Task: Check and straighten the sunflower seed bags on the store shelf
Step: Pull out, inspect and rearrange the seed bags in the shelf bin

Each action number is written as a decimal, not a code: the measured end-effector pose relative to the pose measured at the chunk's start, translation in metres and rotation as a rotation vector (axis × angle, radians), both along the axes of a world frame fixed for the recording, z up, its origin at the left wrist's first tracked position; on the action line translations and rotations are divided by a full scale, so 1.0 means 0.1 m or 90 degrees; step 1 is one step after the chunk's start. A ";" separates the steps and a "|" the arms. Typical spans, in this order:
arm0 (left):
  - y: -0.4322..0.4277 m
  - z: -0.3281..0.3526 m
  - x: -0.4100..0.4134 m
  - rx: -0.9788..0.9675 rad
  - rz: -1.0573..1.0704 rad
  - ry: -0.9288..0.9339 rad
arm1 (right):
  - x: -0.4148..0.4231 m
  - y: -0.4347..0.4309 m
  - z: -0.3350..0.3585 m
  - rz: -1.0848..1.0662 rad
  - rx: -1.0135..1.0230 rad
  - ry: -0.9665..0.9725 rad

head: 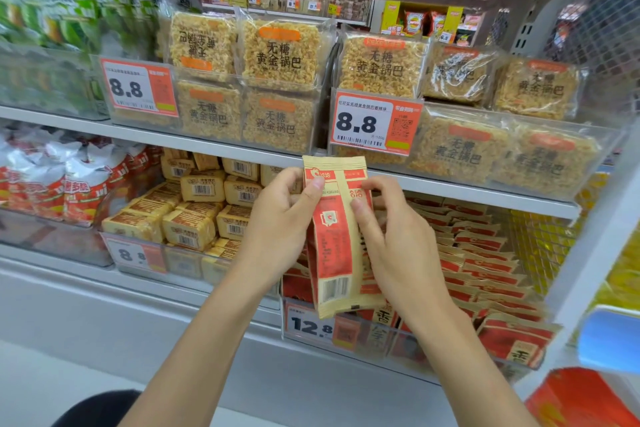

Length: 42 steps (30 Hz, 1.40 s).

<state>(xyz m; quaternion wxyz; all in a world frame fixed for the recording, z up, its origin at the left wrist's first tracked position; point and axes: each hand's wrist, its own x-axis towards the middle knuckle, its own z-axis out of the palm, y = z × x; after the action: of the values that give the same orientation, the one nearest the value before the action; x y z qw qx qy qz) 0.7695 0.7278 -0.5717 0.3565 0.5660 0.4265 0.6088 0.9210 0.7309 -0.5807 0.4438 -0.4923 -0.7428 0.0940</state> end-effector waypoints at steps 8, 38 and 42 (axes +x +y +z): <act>-0.09 0.13 -0.05 0.006 -0.136 0.007 | 0.14 -0.03 0.19 0.346 -0.288 0.328; 0.83 -0.40 -0.63 -0.225 -0.046 0.474 | 0.27 0.31 0.08 0.100 0.064 0.423; 0.80 -0.38 -0.63 -0.215 -0.058 0.469 | 0.25 0.30 0.06 0.092 0.062 0.429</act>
<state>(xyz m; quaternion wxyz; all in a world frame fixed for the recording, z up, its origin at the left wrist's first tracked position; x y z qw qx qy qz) 0.7067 0.8075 -0.6094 0.2944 0.6983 0.5939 0.2700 0.9464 0.7611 -0.5748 0.6793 -0.3577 -0.5914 0.2466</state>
